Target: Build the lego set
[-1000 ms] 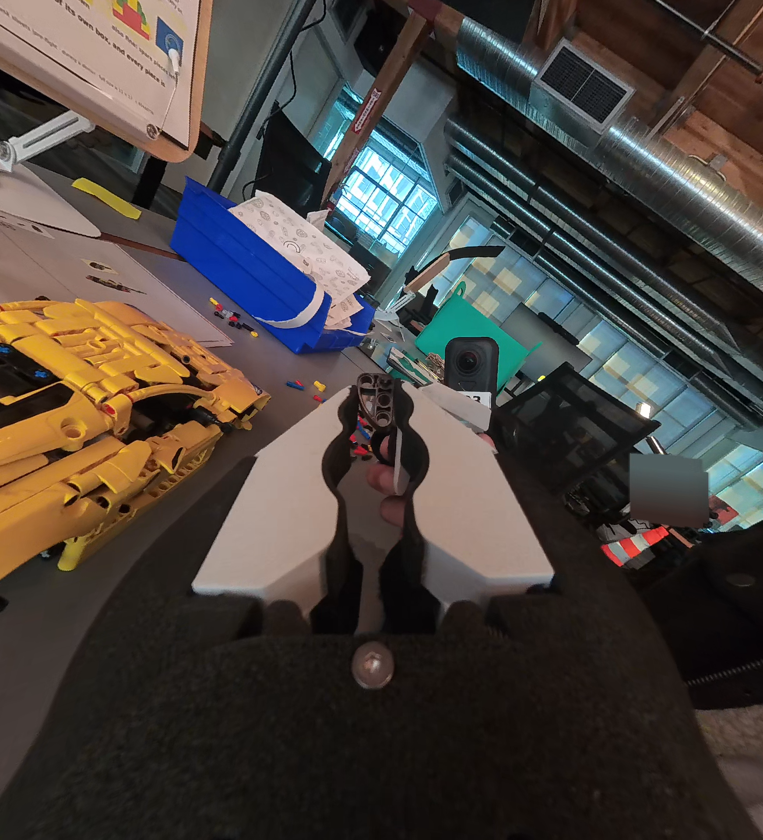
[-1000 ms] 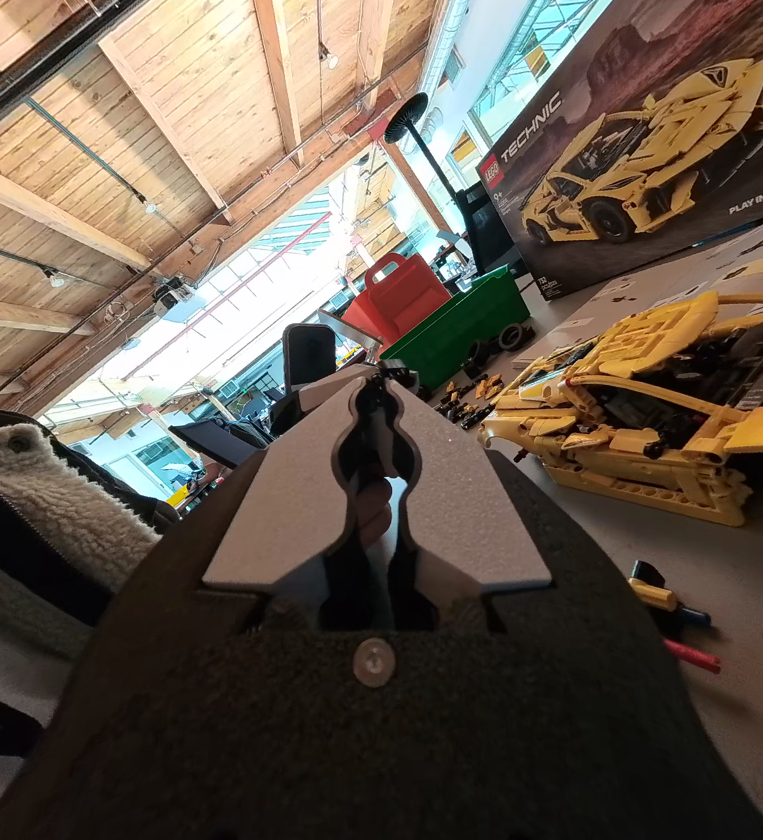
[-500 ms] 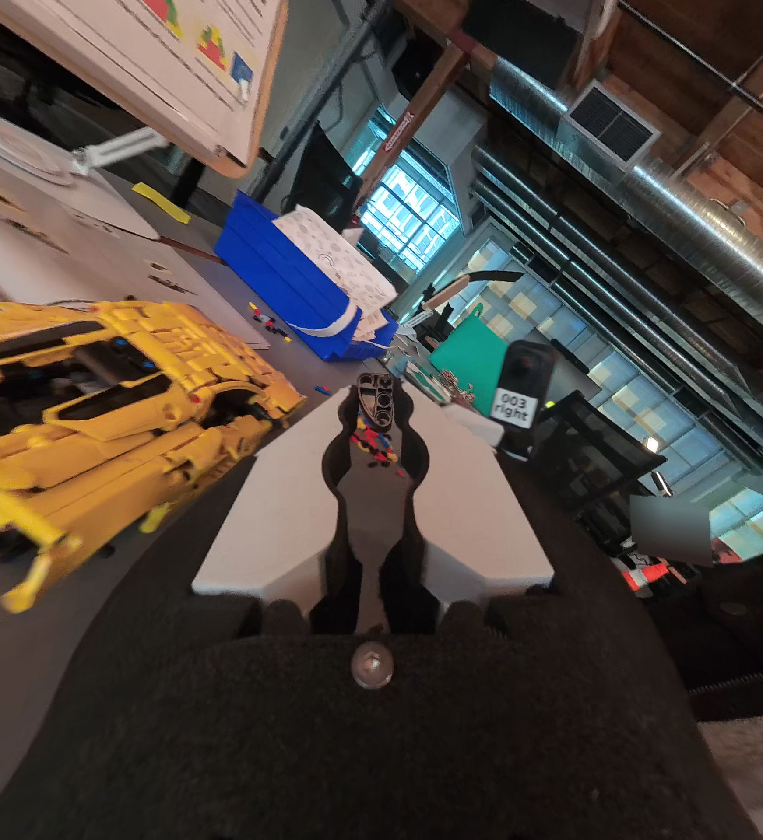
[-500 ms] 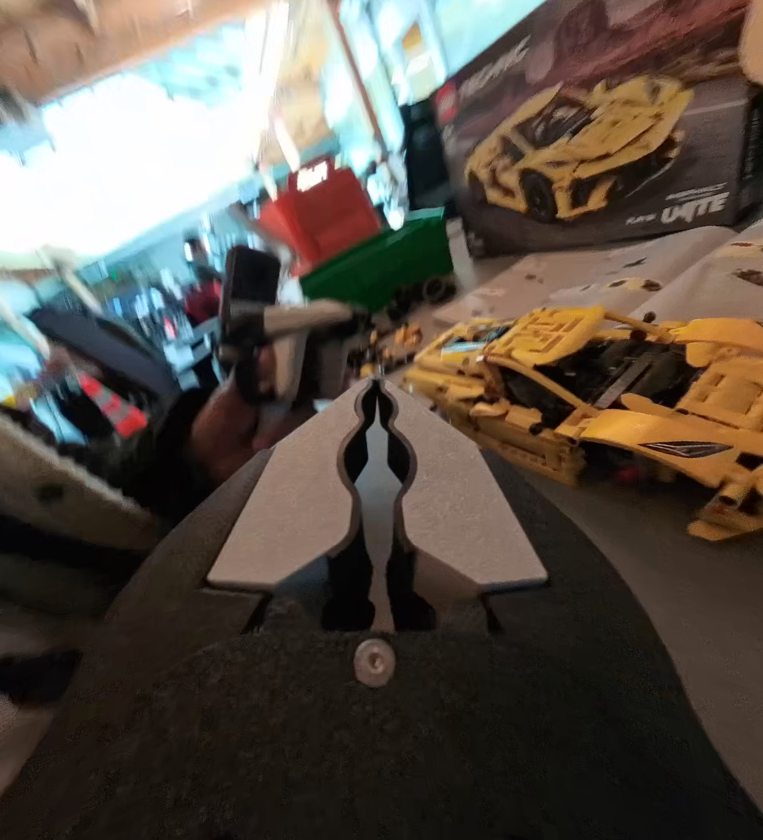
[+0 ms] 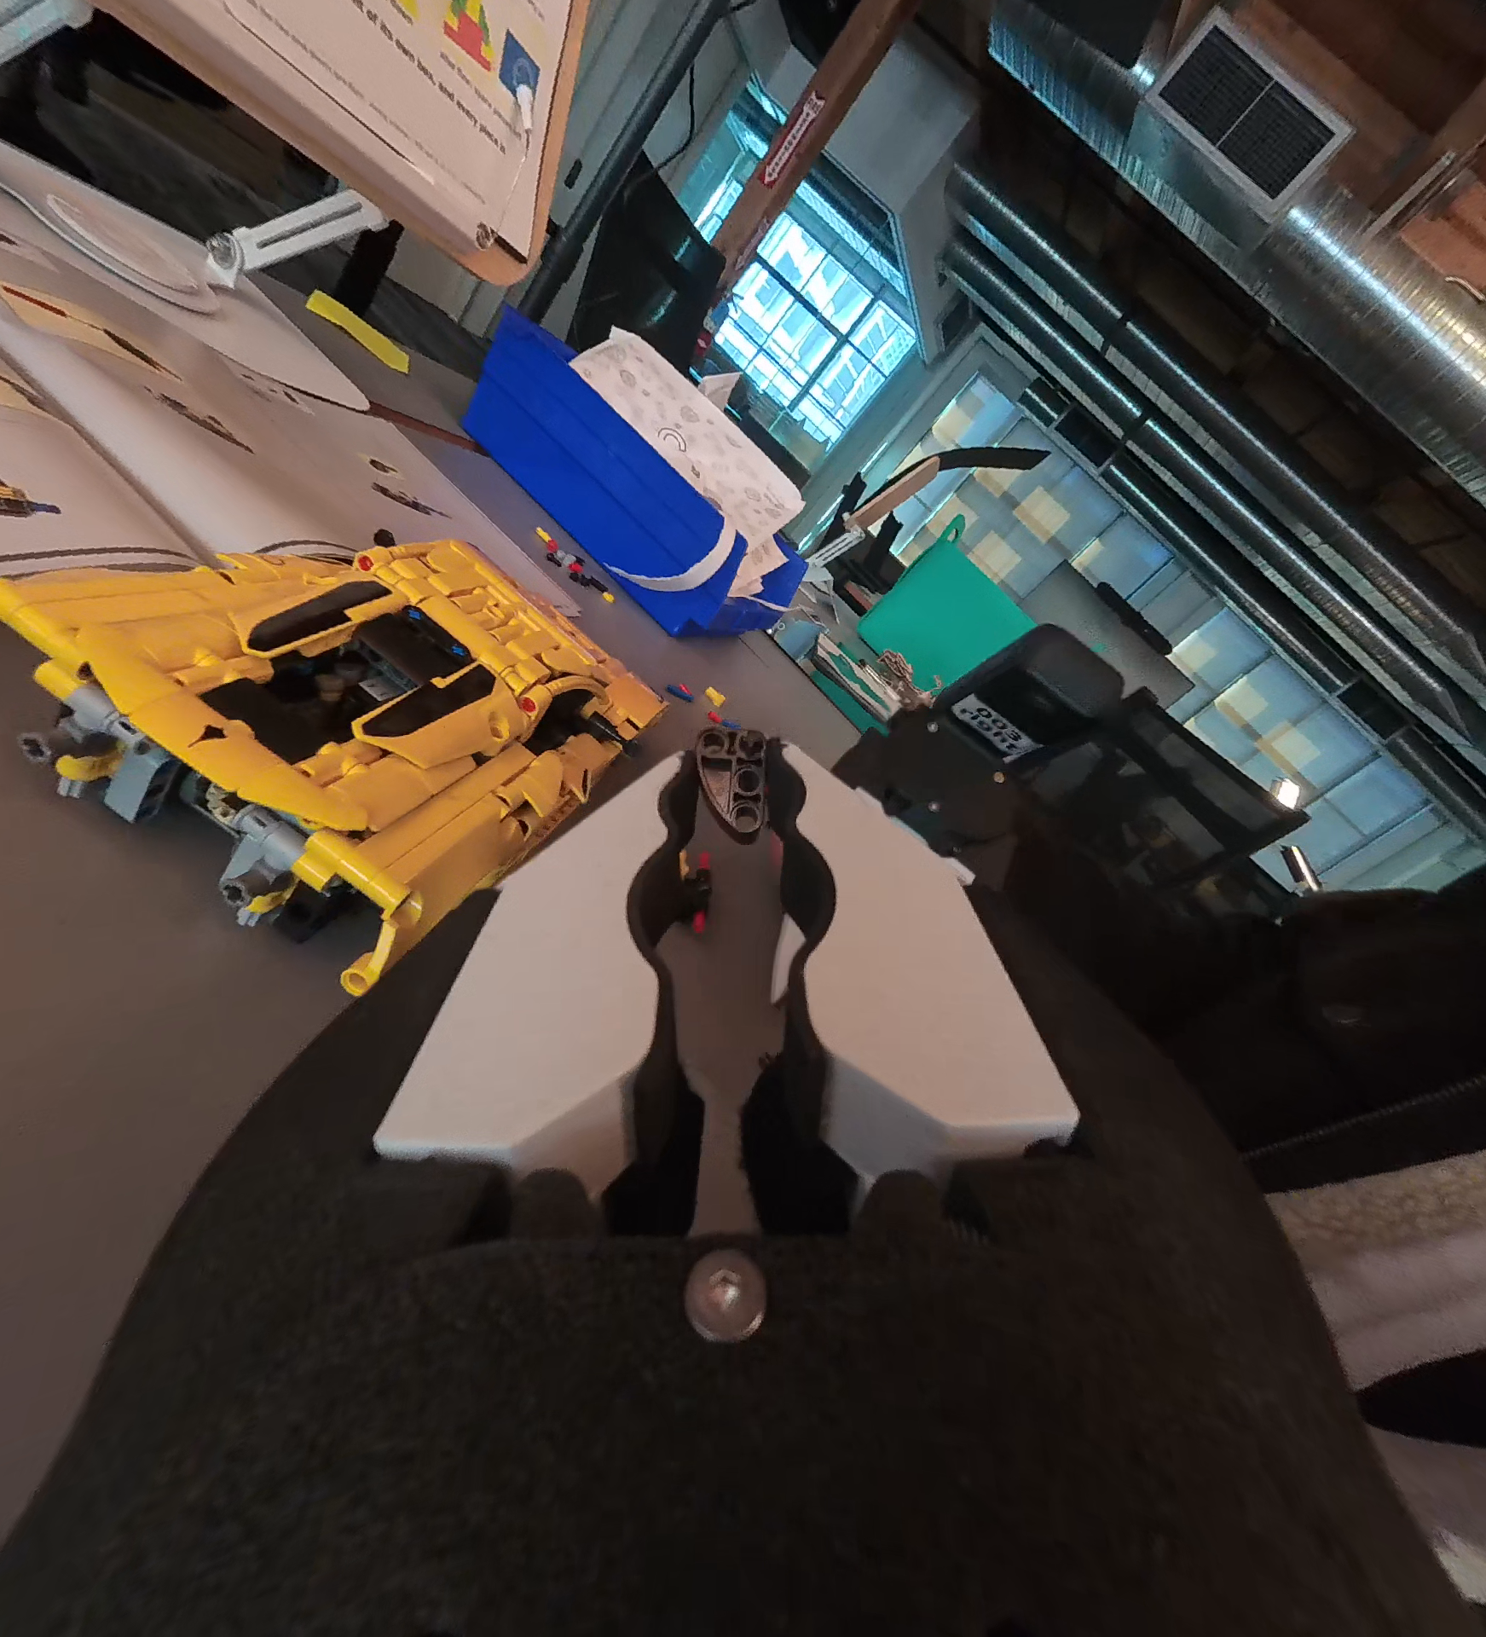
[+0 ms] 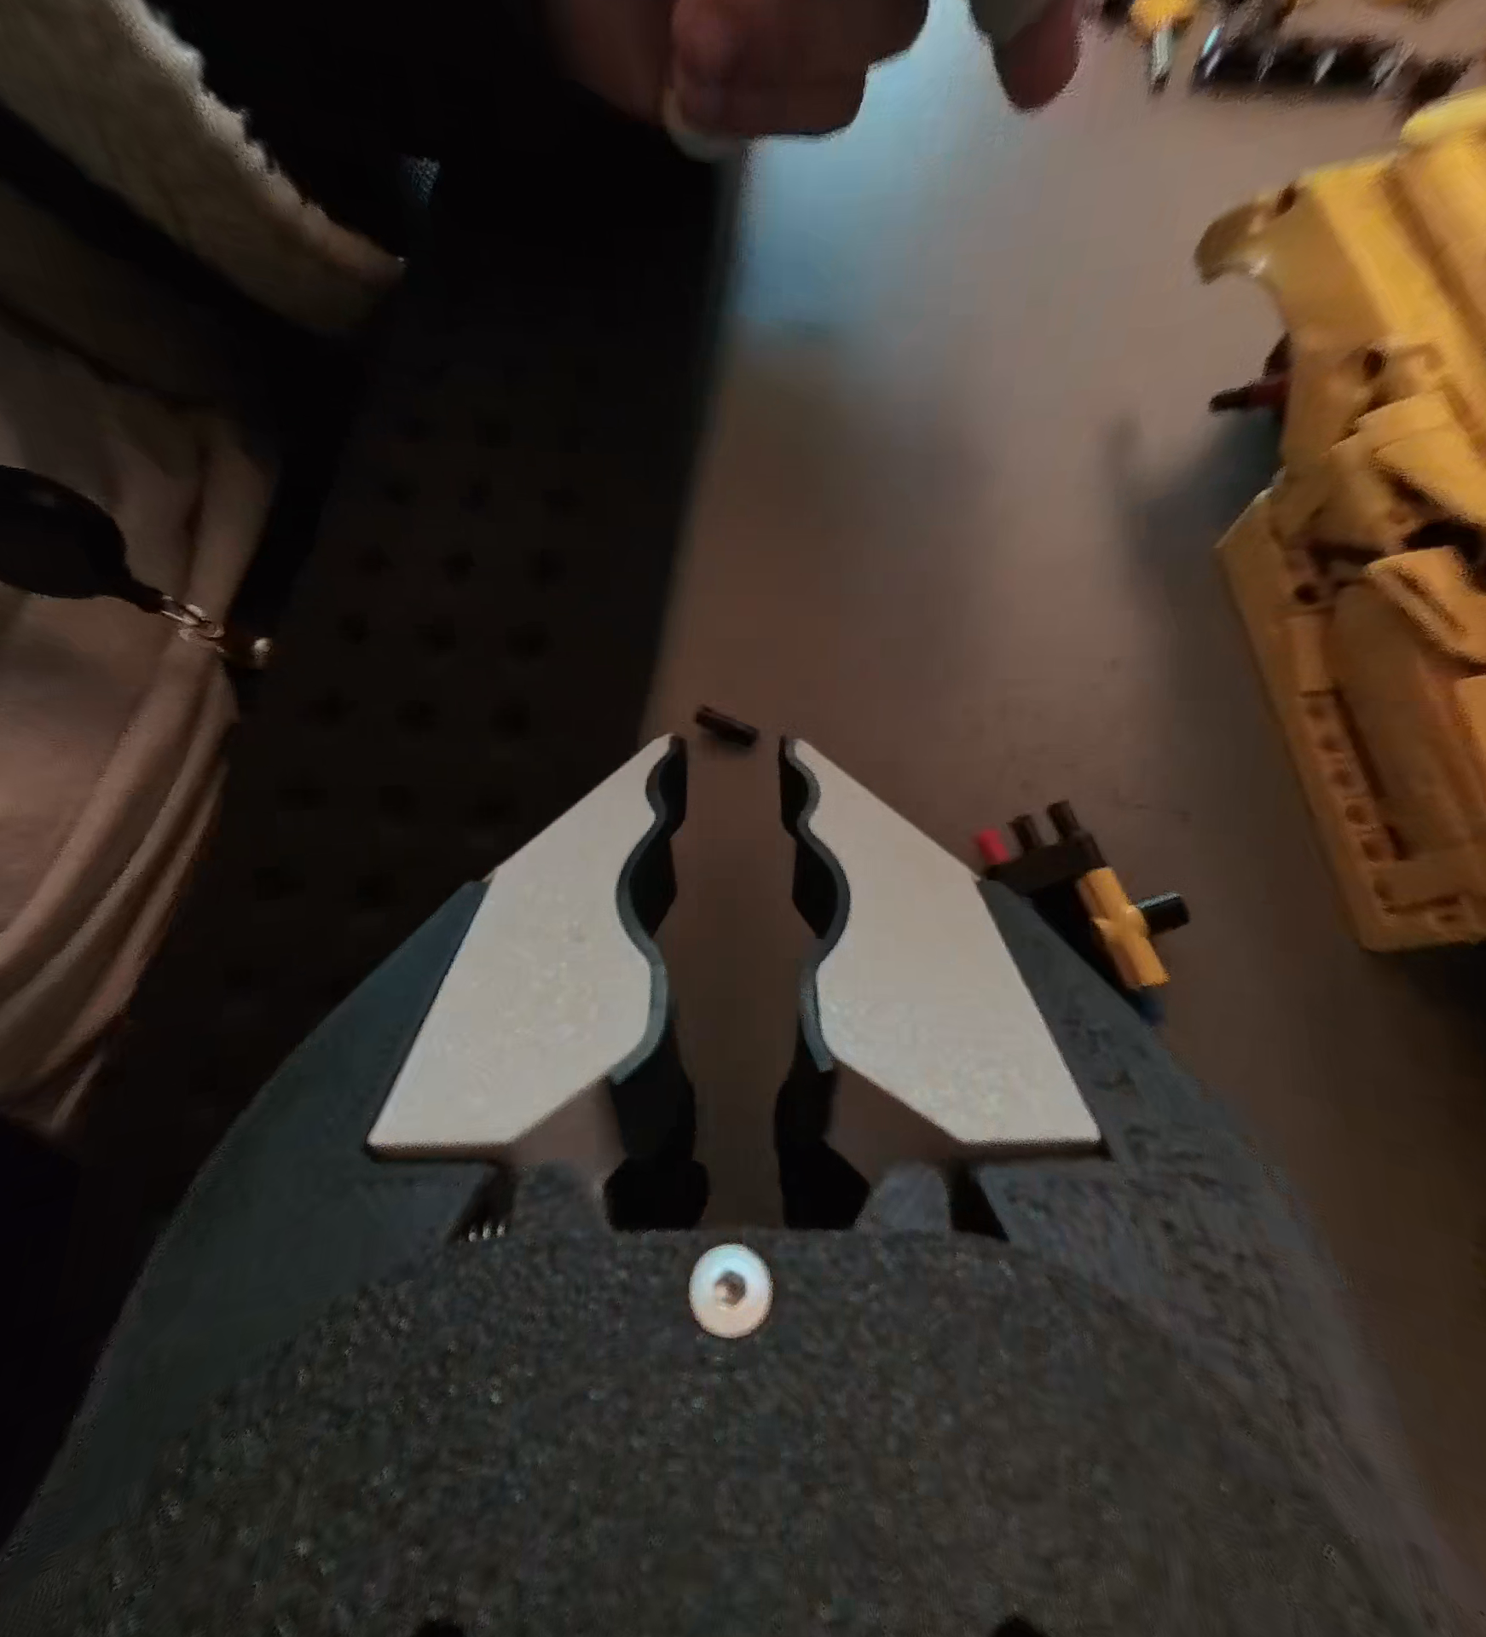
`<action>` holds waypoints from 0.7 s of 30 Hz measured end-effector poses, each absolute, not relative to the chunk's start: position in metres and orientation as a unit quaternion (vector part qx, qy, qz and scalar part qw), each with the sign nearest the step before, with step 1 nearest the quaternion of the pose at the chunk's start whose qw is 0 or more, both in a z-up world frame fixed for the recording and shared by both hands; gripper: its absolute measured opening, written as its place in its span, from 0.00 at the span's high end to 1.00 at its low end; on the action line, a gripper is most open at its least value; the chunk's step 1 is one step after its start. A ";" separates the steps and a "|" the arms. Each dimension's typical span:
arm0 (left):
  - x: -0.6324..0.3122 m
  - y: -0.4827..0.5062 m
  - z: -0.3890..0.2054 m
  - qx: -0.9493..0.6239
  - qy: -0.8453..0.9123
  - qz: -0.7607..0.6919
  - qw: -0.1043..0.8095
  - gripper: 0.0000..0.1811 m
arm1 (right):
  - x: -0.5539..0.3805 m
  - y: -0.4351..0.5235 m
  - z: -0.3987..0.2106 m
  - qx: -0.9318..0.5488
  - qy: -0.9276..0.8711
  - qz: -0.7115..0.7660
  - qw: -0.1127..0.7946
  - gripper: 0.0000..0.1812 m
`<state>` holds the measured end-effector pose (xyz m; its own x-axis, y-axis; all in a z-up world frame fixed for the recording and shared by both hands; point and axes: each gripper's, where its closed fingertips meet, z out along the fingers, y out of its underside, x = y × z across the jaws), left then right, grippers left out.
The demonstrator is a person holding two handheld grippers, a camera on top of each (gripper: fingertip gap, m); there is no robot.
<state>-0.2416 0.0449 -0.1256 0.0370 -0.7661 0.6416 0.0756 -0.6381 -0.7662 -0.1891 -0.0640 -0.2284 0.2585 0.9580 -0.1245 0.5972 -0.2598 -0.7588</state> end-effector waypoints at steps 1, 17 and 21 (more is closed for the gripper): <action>-0.242 0.045 -0.125 -0.640 0.269 -0.638 0.332 0.92 | -0.193 -0.068 -0.231 -0.738 -0.528 0.310 0.285 0.89; -0.240 0.043 -0.126 -0.637 0.269 -0.649 0.318 0.92 | -0.203 -0.061 -0.245 -0.719 -0.567 0.251 0.314 0.91; -0.240 0.042 -0.126 -0.636 0.271 -0.648 0.320 0.92 | -0.205 -0.059 -0.245 -0.717 -0.571 0.240 0.319 0.91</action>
<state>-0.2396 0.0424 -0.1260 0.0141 -0.7592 0.6507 0.0686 -0.6485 -0.7581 -0.2047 -0.0593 -0.2451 0.2329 0.9723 0.0196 0.6655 -0.1447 -0.7322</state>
